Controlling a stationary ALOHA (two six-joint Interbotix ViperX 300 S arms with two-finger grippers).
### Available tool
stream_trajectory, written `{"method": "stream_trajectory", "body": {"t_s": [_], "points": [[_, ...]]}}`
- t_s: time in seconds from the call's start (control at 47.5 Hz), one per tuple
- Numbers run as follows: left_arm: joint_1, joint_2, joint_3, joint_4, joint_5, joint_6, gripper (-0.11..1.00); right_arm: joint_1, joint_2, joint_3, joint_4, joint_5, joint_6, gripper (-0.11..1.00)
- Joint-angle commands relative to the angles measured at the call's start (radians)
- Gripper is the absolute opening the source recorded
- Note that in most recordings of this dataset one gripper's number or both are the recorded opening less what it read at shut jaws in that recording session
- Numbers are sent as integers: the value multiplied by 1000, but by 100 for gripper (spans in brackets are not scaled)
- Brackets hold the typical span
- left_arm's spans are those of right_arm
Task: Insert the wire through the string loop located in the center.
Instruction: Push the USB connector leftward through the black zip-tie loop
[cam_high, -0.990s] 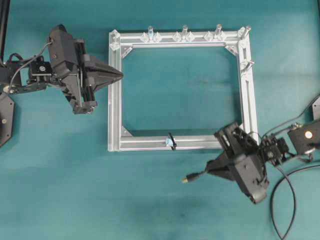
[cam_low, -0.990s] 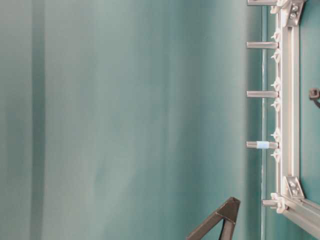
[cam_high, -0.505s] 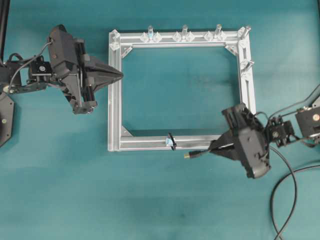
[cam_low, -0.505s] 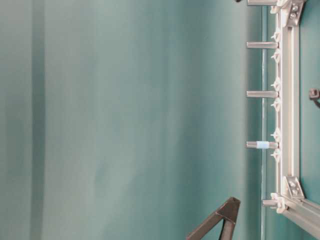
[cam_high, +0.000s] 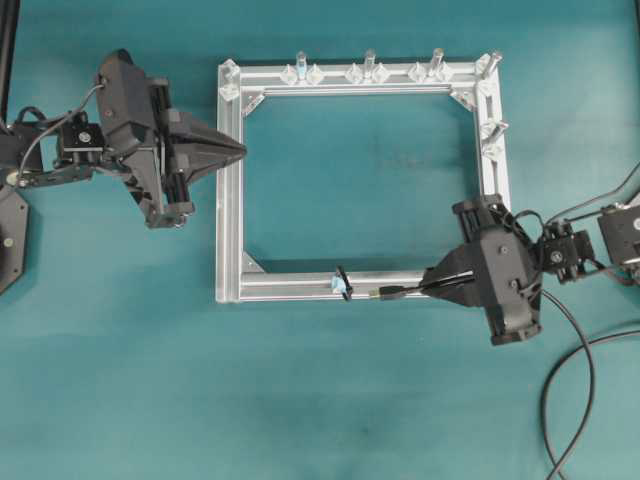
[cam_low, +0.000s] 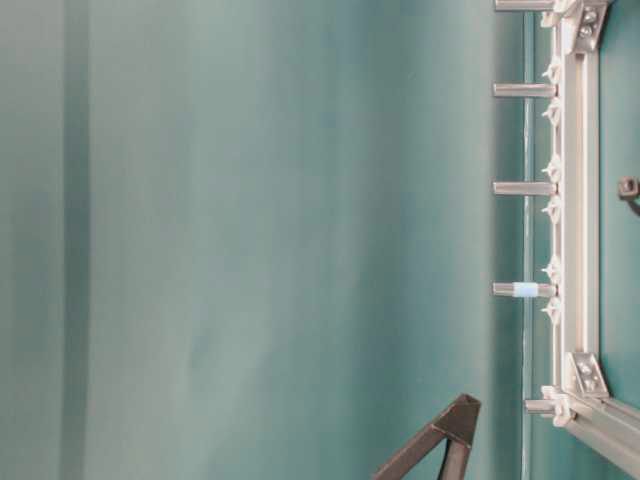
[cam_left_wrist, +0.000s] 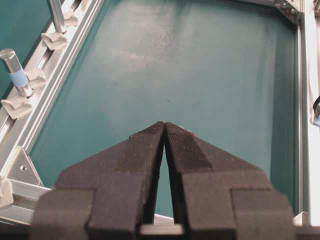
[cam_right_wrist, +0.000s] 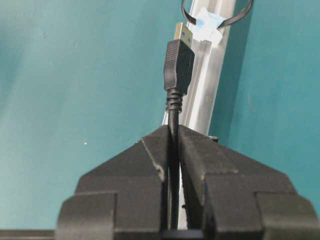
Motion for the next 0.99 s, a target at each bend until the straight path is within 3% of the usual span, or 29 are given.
{"method": "stream_trajectory", "body": {"t_s": [0.0, 0.969], "points": [[-6, -15, -8, 2, -6, -6, 10, -8, -12, -6, 3, -5, 6, 7], [-17, -15, -8, 2, -6, -6, 10, -37, 9, -11, 3, -6, 37, 7]]}}
